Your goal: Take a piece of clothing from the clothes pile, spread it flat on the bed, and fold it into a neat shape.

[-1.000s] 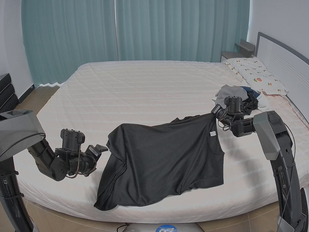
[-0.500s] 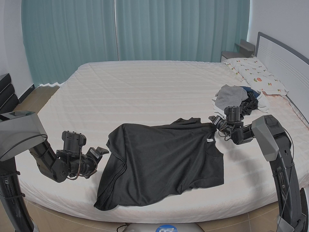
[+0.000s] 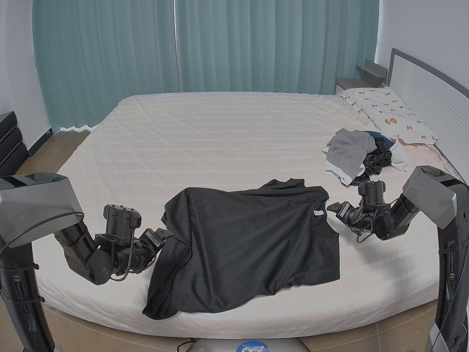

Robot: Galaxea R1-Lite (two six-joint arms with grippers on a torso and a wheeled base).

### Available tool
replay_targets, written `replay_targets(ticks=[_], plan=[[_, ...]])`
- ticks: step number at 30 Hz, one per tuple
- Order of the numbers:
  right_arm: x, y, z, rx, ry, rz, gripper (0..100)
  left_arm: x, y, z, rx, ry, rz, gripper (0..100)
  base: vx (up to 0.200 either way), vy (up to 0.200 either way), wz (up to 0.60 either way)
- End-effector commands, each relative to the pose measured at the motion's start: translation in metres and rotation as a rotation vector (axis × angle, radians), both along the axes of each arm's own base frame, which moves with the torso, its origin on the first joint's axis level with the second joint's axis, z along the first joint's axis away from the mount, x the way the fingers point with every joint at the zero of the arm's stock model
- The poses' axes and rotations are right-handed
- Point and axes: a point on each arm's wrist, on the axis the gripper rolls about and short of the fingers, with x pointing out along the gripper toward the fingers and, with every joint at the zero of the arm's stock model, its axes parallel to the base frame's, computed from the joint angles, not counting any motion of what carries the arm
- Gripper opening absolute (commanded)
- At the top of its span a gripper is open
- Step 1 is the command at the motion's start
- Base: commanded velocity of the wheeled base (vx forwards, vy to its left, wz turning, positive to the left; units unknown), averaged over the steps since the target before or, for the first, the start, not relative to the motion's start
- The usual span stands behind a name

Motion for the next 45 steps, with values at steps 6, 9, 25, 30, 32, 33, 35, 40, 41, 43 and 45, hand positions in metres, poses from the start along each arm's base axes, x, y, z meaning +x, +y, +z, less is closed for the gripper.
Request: replay_targets(ticks=[6,9,25,30,32,33,35,40,41,43,45], plan=[[-0.068,0.015,0.029,0.134,-0.02,-0.01,100,0.046,-0.04,-0.003,0.138,-0.111,-0.043,100,0.0,0.0,0.0],[-0.076,0.014,0.018,0.194,-0.02,-0.041,100,0.082,-0.052,-0.009,0.189,-0.087,-0.022,100,0.0,0.0,0.0],[-0.087,0.009,0.011,0.221,-0.005,-0.066,100,0.139,-0.033,-0.042,0.281,-0.117,0.067,100,0.0,0.0,0.0],[-0.088,0.01,0.013,0.221,-0.009,-0.062,100,0.143,-0.033,-0.05,0.293,-0.117,0.077,100,0.0,0.0,0.0],[-0.087,0.01,0.013,0.222,-0.01,-0.062,100,0.145,-0.034,-0.054,0.292,-0.117,0.074,100,0.0,0.0,0.0],[-0.088,0.01,0.013,0.222,-0.01,-0.062,100,0.147,-0.034,-0.056,0.295,-0.119,0.074,100,0.0,0.0,0.0],[-0.088,0.01,0.014,0.223,-0.012,-0.063,100,0.15,-0.034,-0.058,0.308,-0.126,0.071,100,0.0,0.0,0.0],[-0.088,0.012,0.013,0.222,-0.01,-0.056,100,0.159,-0.022,-0.055,0.325,-0.147,0.093,0,0.0,0.0,0.0],[-0.088,0.012,0.013,0.22,-0.01,-0.057,100,0.162,-0.019,-0.052,0.322,-0.16,0.105,0,0.0,0.0,0.0],[-0.088,0.013,0.013,0.221,-0.014,-0.053,100,0.169,-0.015,-0.045,0.32,-0.186,0.13,0,0.0,0.0,0.0],[-0.089,0.013,0.012,0.221,-0.022,-0.052,100,0.174,-0.008,-0.039,0.331,-0.211,0.171,0,0.0,0.0,0.0]])
